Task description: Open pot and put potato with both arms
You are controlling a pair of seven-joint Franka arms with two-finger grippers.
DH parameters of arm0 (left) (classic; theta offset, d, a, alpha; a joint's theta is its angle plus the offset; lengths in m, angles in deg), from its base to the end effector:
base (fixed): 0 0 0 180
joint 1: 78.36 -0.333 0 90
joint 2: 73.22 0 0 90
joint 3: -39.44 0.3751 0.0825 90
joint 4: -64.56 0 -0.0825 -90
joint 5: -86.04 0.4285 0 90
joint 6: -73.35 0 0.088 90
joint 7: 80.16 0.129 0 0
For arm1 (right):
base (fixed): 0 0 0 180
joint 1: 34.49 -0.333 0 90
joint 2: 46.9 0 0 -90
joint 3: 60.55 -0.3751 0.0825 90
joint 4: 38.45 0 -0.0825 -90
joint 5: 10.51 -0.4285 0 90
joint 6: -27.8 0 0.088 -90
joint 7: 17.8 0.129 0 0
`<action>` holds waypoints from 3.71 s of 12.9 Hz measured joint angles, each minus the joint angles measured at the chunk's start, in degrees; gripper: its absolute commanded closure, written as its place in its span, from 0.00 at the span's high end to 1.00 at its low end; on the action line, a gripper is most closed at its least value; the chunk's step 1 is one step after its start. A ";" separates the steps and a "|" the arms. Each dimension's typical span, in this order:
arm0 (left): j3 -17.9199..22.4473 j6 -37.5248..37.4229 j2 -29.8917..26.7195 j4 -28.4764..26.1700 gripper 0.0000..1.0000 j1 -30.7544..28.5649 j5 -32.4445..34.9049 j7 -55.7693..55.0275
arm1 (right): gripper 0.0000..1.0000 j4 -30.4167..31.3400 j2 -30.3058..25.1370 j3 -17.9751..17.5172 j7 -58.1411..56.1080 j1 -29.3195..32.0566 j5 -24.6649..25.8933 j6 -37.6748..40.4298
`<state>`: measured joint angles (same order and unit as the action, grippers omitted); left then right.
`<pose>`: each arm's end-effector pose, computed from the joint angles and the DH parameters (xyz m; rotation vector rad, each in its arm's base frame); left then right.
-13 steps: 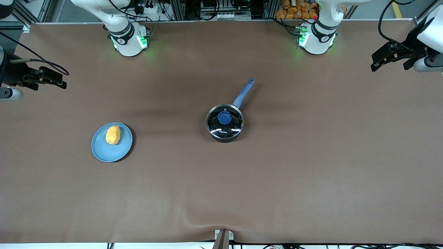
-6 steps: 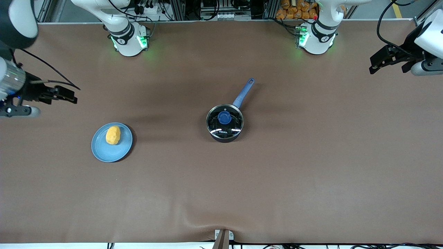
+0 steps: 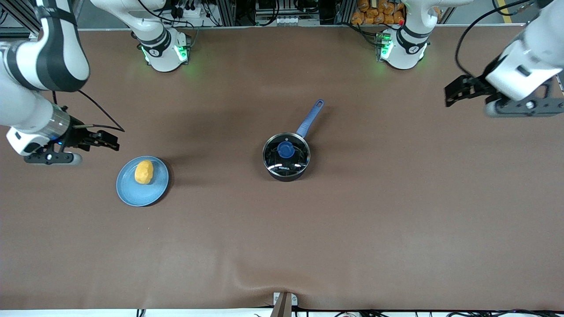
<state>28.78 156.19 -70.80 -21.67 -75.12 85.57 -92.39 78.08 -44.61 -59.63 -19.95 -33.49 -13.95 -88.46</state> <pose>0.5818 -0.1424 0.6600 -3.1300 0.0469 0.1593 0.5947 -0.0153 0.4375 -3.0865 0.0367 0.0660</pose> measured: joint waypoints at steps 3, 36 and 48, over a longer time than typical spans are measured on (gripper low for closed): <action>-5.65 2.55 3.79 1.64 1.00 0.27 0.00 -4.08 | 1.00 2.24 3.95 0.01 0.00 0.00 0.00 -4.07; 0.23 32.97 36.55 7.80 1.00 34.36 4.86 -57.80 | 0.03 -0.10 19.05 0.15 0.00 0.01 0.00 -12.54; 0.29 34.55 38.16 7.78 1.00 34.77 4.87 -57.80 | 0.03 -6.65 -6.40 -0.43 -2.65 -0.01 -0.02 11.68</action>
<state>29.07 190.74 -32.65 -13.89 -40.35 90.44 -150.19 71.43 -51.01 -60.06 -22.61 -33.50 -13.97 -76.78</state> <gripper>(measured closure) 0.000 0.467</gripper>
